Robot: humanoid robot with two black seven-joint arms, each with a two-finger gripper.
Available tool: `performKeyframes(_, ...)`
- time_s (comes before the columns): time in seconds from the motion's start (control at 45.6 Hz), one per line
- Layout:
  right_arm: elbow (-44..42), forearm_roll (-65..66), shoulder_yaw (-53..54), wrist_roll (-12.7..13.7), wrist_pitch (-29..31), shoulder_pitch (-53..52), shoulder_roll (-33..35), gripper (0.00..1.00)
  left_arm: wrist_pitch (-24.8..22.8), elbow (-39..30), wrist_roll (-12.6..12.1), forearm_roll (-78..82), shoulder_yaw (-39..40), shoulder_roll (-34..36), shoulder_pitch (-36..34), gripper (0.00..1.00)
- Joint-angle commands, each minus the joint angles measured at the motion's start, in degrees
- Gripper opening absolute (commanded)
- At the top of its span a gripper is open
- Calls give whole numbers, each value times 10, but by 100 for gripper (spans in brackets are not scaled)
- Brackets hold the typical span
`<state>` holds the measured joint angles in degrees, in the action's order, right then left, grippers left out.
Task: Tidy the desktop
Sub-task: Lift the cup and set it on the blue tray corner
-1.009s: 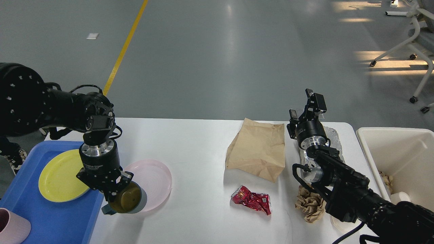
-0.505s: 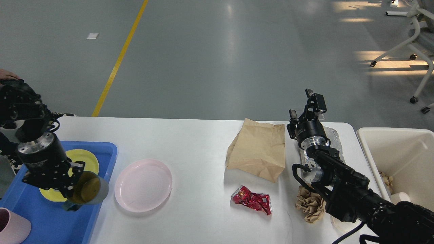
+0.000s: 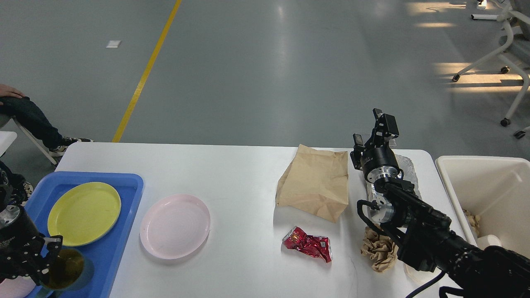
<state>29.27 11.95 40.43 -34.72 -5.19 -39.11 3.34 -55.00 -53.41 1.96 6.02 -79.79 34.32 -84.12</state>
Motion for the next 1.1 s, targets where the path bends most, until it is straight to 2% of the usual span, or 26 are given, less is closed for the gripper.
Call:
performKeyframes(0.0, 0, 0, 0, 0, 0, 0, 0, 100, 0, 30, 2, -2, 1, -1, 19, 0)
performKeyframes(0.176, 0, 0, 0, 0, 0, 0, 0, 100, 0, 48, -1, -5, 10, -7, 36, 0)
performKeyframes(0.768, 0, 0, 0, 0, 0, 0, 0, 100, 0, 49, -1, -6, 35, -7, 66, 0)
performKeyframes(0.921, 0, 0, 0, 0, 0, 0, 0, 100, 0, 50, 0, -7, 37, -7, 71, 8)
performKeyframes(0.965, 0, 0, 0, 0, 0, -1, 0, 100, 0, 50, 0, -7, 41, -7, 73, 13)
performKeyframes(1.075, 0, 0, 0, 0, 0, 0, 0, 100, 0, 59, 1, -7, 49, -7, 73, 33)
